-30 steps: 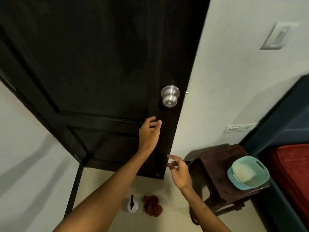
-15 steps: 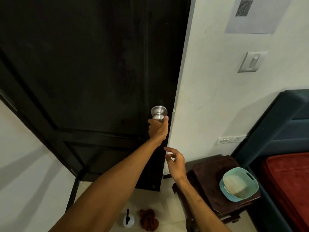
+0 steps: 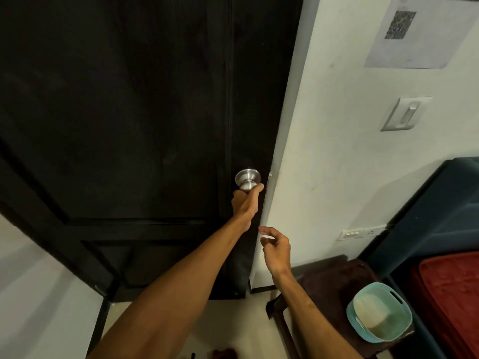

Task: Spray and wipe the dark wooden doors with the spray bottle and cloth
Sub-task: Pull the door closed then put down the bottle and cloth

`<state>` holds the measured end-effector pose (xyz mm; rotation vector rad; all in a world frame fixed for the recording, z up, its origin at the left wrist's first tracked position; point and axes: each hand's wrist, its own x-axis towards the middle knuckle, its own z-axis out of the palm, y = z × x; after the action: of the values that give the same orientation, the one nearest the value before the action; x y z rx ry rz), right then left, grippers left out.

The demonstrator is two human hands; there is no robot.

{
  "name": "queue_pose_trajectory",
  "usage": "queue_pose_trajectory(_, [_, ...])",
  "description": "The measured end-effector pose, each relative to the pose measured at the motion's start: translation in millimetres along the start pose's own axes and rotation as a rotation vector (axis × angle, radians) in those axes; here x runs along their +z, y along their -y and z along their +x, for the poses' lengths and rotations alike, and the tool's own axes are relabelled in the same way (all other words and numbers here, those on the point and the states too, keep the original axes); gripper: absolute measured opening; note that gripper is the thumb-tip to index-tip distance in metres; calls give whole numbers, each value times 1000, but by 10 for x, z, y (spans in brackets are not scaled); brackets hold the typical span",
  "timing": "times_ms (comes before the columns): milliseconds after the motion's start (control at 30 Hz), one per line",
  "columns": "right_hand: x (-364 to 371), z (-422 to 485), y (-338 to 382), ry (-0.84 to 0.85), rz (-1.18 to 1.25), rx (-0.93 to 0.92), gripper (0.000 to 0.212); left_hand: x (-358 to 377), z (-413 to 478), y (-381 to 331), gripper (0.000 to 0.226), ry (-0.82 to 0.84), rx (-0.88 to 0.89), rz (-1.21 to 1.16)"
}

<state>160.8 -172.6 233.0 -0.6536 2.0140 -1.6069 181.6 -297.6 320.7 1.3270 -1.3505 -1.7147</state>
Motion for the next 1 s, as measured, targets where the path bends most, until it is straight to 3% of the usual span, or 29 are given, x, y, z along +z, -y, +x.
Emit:
queue_pose_trajectory(333, [319,580,115,-67,34,-2,38,36,578,-388,29,139,-93,-116])
queue_pose_trajectory(700, [511,895,223,-97,66,42,36,13,835,-406,25,306,-196,-306])
queue_pose_trajectory(1000, [586,948,229,-125,71,96,35,20,991,-480,23,325,-244,-333])
